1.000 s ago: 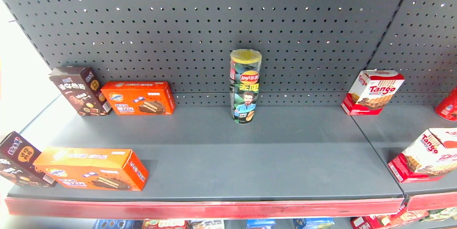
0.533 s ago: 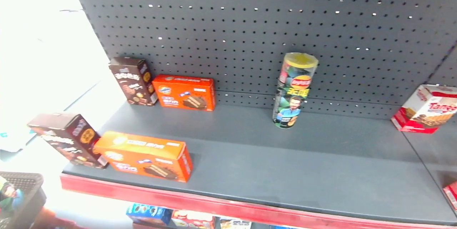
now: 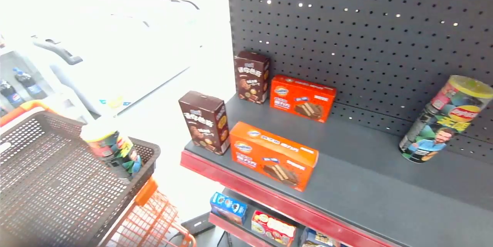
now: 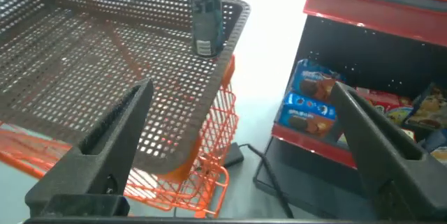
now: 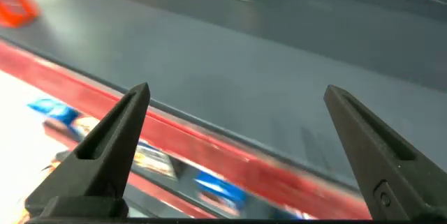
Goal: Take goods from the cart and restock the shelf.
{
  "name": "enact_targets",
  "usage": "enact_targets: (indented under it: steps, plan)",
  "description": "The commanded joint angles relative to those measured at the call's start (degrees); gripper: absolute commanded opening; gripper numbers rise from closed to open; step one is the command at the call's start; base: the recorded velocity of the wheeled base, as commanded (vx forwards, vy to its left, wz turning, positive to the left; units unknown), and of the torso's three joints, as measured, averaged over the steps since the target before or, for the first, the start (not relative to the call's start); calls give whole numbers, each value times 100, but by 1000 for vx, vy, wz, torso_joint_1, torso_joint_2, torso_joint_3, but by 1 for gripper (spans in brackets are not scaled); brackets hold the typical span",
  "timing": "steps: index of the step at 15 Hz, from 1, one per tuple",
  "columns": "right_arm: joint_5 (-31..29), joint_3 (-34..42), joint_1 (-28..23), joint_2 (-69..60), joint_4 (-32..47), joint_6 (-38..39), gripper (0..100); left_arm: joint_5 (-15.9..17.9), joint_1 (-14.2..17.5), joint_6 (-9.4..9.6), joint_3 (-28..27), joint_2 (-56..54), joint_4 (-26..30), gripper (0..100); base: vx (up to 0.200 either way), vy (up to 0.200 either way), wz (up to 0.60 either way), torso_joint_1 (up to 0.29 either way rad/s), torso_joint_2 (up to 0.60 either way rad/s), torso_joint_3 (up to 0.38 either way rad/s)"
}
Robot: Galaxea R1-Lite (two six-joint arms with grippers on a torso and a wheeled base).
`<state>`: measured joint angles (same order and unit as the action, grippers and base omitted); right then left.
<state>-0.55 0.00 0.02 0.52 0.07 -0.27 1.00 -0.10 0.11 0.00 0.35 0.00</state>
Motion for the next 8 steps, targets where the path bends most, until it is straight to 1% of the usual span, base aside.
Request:
enact_targets:
  steps: [1, 6, 8]
  plan:
    - [2, 0, 6, 9, 1, 0, 100, 6, 1, -2, 0, 9, 0, 100, 0, 0, 0, 0, 0, 0]
    - [2, 0, 6, 9, 1, 0, 100, 32, -8, 24, 0, 0, 0, 100, 0, 0, 0, 0, 0, 0]
    - [2, 0, 6, 9, 1, 0, 100, -12, 1, 24, -9, 0, -18, 100, 0, 0, 0, 0, 0, 0]
